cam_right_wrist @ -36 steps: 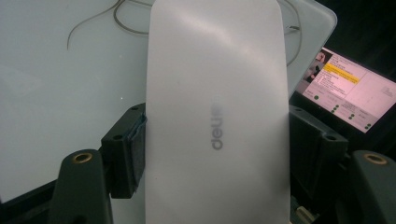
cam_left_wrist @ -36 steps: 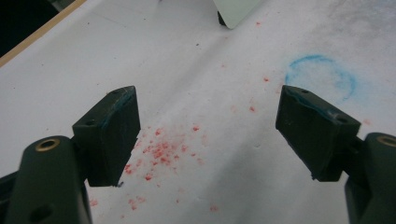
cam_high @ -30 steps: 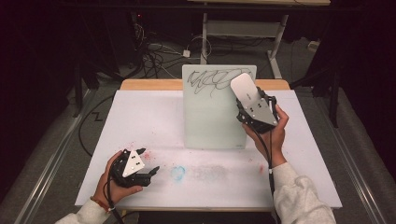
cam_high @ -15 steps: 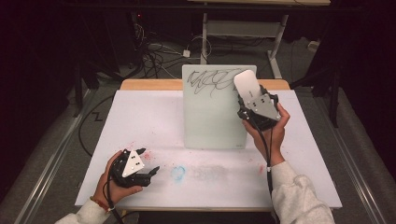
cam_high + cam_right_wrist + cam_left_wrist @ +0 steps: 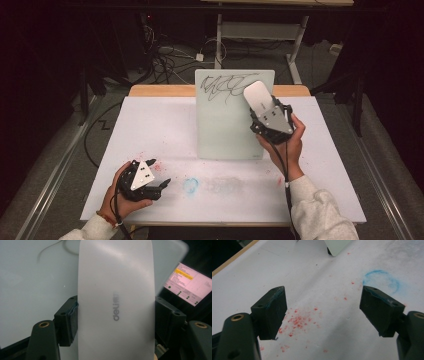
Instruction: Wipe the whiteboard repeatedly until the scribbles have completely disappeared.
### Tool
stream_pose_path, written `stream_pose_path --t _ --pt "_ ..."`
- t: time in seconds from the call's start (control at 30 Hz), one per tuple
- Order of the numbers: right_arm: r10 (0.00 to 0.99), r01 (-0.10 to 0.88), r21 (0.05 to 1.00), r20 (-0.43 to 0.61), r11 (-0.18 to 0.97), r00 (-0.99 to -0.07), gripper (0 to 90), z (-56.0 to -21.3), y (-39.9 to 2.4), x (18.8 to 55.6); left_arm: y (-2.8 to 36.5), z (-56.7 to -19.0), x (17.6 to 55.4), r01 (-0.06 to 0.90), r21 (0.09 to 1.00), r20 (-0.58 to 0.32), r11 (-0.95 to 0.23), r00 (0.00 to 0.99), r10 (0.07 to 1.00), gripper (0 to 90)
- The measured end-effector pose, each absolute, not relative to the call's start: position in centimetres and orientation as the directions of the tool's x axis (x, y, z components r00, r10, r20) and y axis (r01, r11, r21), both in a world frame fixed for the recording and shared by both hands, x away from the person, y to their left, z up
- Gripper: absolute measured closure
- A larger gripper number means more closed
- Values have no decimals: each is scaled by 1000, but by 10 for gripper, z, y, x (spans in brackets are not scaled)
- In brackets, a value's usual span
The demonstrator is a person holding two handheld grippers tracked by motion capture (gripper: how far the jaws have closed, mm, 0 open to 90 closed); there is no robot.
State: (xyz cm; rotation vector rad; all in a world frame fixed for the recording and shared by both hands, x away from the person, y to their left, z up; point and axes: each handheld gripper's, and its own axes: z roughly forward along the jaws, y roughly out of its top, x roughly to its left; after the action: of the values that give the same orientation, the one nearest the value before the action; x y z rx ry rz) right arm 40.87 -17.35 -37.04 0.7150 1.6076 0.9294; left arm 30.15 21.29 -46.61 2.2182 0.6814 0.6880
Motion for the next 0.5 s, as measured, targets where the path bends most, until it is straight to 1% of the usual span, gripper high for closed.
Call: stream_pose_path --t 0.07,0.13,0.2,0.3,0.5 --pt "863 -12 880 -468 475 -192 309 -363 -183 411 213 -466 302 265 746 269 -612 721 639 211" --pt "892 -1 905 -419 425 -170 309 -355 -194 414 213 -466 302 264 746 269 -612 721 639 211" --pt "904 5 916 -396 402 -159 309 -352 -200 414 213 -466 302 264 745 270 -613 721 638 211" --pt "907 18 919 -385 394 -171 309 -355 -203 414 212 -466 302 264 743 271 -615 722 637 211" --pt "887 32 905 -409 425 -213 309 -369 -196 409 211 -466 302 263 741 271 -618 725 634 211"
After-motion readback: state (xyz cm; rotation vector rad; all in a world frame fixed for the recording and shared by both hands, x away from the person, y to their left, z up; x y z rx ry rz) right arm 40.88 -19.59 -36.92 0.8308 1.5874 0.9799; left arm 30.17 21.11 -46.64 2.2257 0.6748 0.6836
